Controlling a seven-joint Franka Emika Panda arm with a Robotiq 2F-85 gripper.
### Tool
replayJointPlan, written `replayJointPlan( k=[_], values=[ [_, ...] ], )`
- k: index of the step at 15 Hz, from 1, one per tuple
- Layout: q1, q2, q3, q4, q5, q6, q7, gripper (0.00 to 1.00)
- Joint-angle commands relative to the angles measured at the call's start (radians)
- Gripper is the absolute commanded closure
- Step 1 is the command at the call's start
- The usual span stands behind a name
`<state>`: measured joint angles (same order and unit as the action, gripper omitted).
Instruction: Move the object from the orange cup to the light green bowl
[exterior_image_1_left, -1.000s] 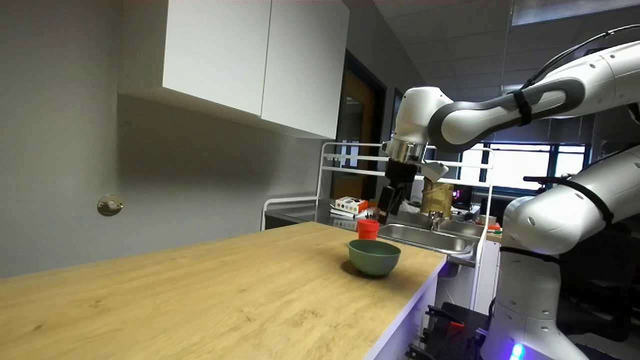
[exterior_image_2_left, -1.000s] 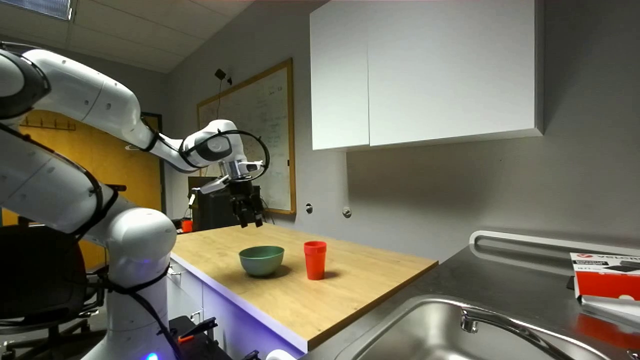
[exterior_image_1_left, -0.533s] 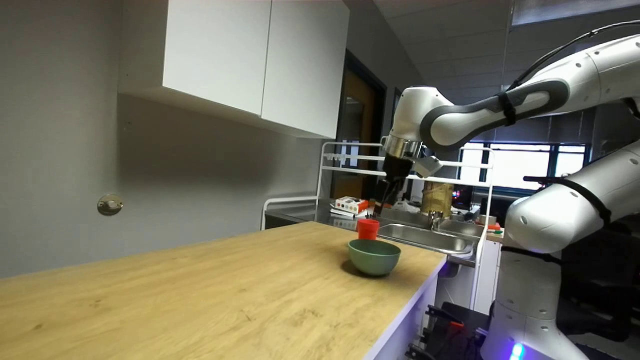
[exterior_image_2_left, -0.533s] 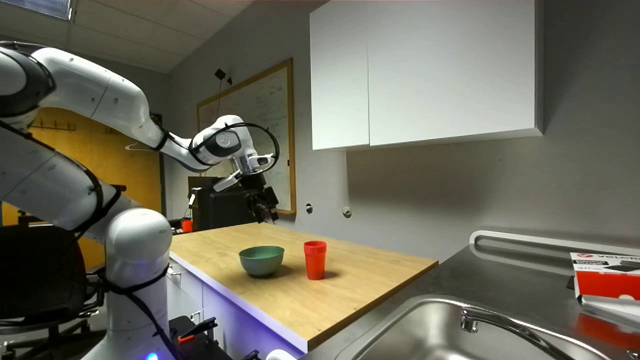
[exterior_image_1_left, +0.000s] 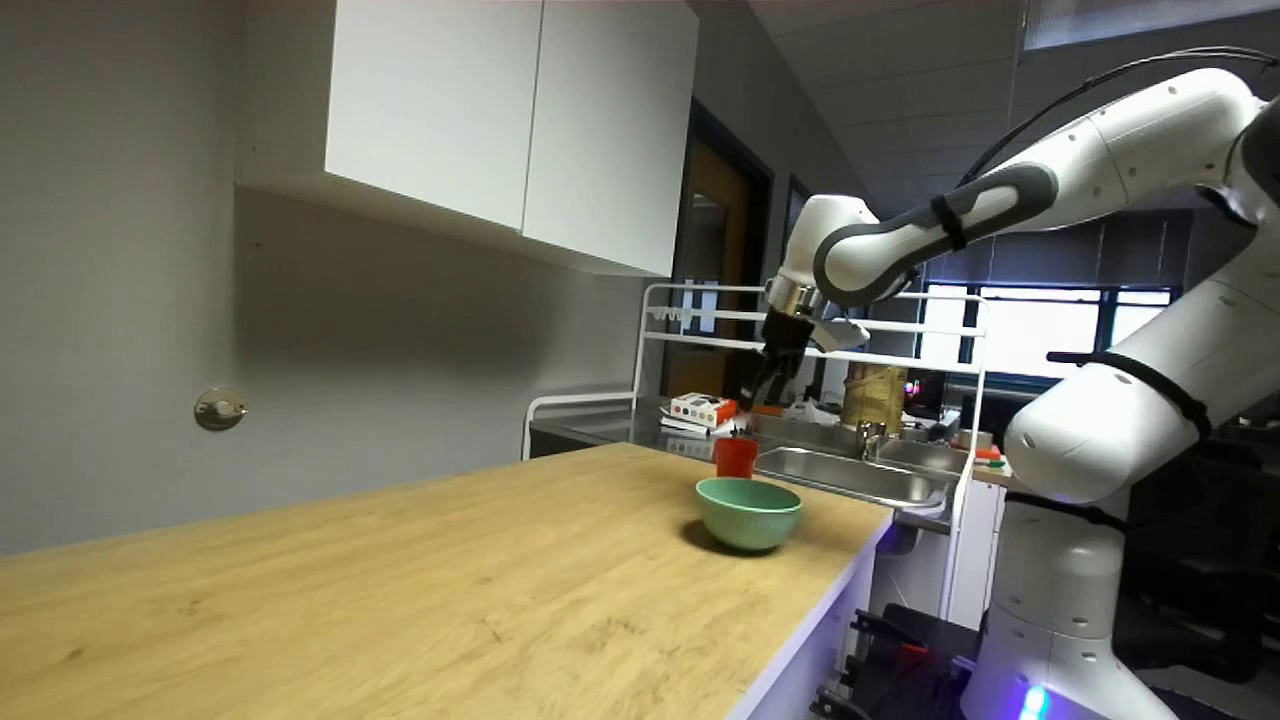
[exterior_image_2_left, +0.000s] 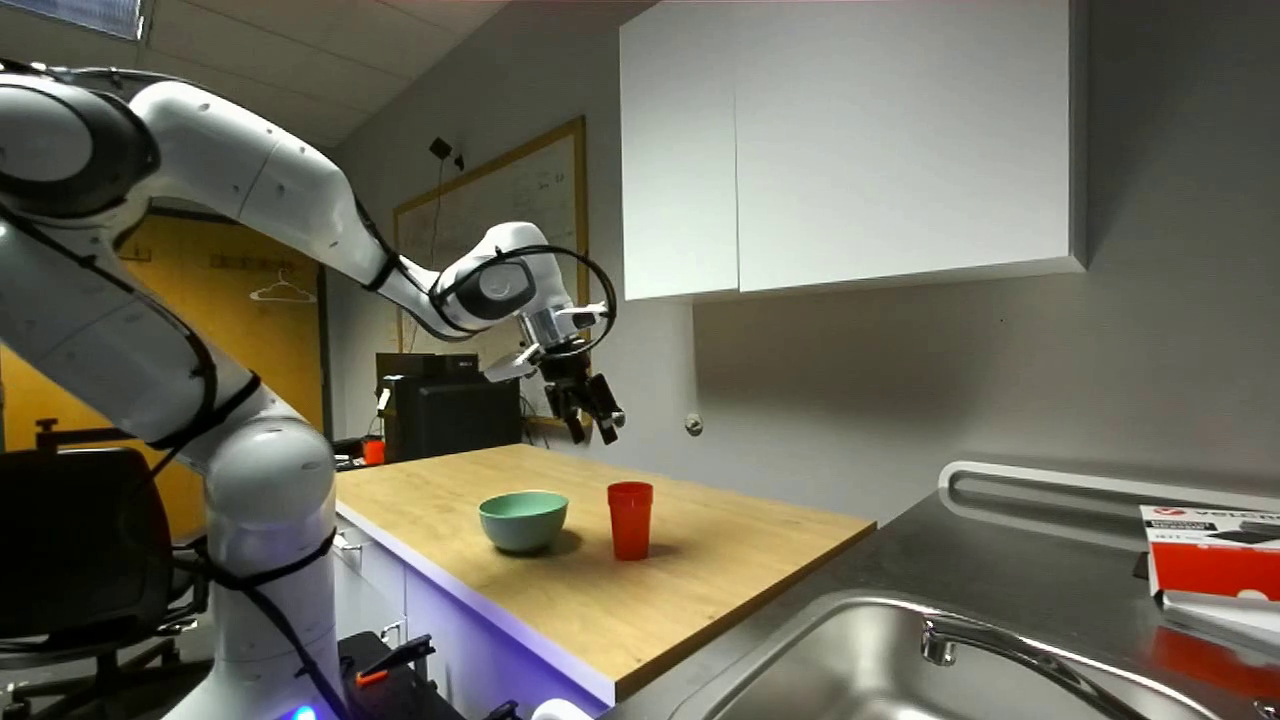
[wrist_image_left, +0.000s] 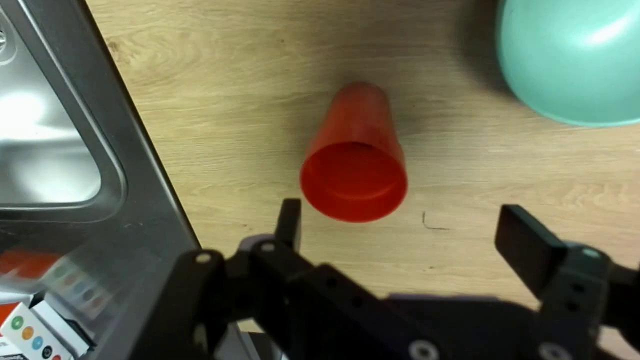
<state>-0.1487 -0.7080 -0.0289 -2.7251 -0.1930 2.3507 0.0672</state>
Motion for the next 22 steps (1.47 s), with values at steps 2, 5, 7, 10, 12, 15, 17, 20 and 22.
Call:
replayJointPlan(
  k=[2, 5, 7, 10, 12, 15, 17, 20, 22],
  values=[
    [0.002, 0.16, -0.11, 0.119, 0.036, 0.035, -0.12, 0.0],
    [0.014, 0.238, -0.158, 0.184, 0.066, 0.02, -0.188, 0.0],
    [0.027, 0.289, -0.185, 0.224, 0.105, 0.004, -0.243, 0.0],
    [0.036, 0.36, -0.205, 0.268, 0.151, -0.012, -0.304, 0.0],
    [0.038, 0.406, -0.208, 0.29, 0.174, -0.022, -0.332, 0.0],
    [0.033, 0.473, -0.211, 0.306, 0.199, -0.03, -0.366, 0.0],
    [0.025, 0.51, -0.215, 0.312, 0.209, -0.038, -0.385, 0.0],
    [0.012, 0.552, -0.223, 0.32, 0.231, -0.045, -0.416, 0.0],
    [0.0, 0.567, -0.226, 0.322, 0.238, -0.043, -0.426, 0.25]
  ],
)
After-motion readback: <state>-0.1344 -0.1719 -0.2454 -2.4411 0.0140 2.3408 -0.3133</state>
